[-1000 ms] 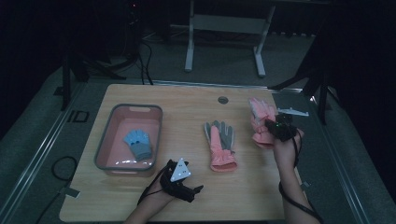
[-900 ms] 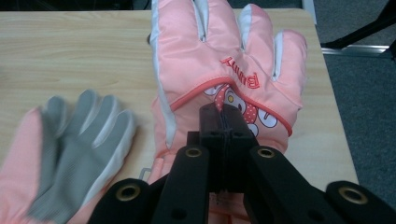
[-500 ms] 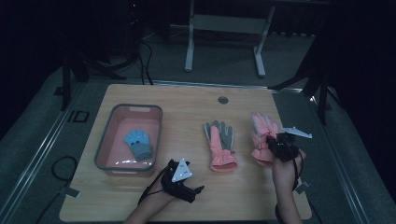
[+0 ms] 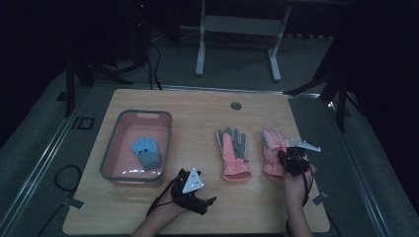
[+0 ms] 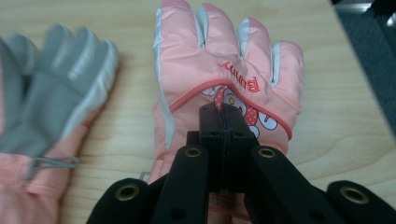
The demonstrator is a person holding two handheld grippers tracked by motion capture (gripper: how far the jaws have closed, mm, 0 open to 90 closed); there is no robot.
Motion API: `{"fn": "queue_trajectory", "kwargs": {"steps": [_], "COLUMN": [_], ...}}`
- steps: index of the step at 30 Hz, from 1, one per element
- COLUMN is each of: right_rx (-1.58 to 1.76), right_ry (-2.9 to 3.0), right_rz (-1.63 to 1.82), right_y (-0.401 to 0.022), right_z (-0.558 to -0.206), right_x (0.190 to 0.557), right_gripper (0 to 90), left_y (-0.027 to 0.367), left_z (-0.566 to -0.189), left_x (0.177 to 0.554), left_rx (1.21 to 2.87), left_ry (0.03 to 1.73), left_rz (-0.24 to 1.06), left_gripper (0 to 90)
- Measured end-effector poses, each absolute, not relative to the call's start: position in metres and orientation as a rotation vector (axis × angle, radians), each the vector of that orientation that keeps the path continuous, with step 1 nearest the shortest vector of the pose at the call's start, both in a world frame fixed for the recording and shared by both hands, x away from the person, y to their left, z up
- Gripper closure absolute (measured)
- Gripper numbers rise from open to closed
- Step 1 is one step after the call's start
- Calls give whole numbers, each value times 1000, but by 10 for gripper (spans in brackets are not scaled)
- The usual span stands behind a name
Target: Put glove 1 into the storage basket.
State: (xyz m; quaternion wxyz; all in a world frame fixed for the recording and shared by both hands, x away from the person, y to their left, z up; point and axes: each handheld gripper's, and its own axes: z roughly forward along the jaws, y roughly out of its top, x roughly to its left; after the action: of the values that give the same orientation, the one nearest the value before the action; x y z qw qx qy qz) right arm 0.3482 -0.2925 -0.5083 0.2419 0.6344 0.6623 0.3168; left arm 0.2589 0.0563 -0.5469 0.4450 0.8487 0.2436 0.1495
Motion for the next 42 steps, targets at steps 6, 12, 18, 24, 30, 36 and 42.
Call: {"fn": "queue_trajectory", "kwargs": {"steps": [6, 12, 18, 24, 30, 36, 42], "right_rx": [1746, 1651, 1416, 1337, 1390, 1391, 1392], "right_ry": [1822, 1895, 2032, 2168, 2196, 2209, 2255], "right_rz": [852, 894, 965, 1022, 1032, 902, 927], "right_y": [-292, -297, -320, -343, -345, -336, -333], "right_z": [-526, -511, -489, -488, -502, -525, -534], "right_x": [354, 352, 356, 364, 369, 377, 379], "right_gripper": [848, 710, 659, 631, 587, 560, 815], "left_y": [56, 55, 56, 55, 56, 57, 57], "left_z": [-547, -548, -548, -548, -548, -548, -549], "left_x": [259, 258, 257, 257, 255, 255, 256], "left_rx": [2103, 2108, 2107, 2104, 2101, 2098, 2106], "left_ry": [601, 595, 601, 599, 608, 609, 610], "left_rz": [367, 362, 357, 360, 354, 358, 354], "left_gripper": [26, 26, 26, 26, 26, 26, 26]}}
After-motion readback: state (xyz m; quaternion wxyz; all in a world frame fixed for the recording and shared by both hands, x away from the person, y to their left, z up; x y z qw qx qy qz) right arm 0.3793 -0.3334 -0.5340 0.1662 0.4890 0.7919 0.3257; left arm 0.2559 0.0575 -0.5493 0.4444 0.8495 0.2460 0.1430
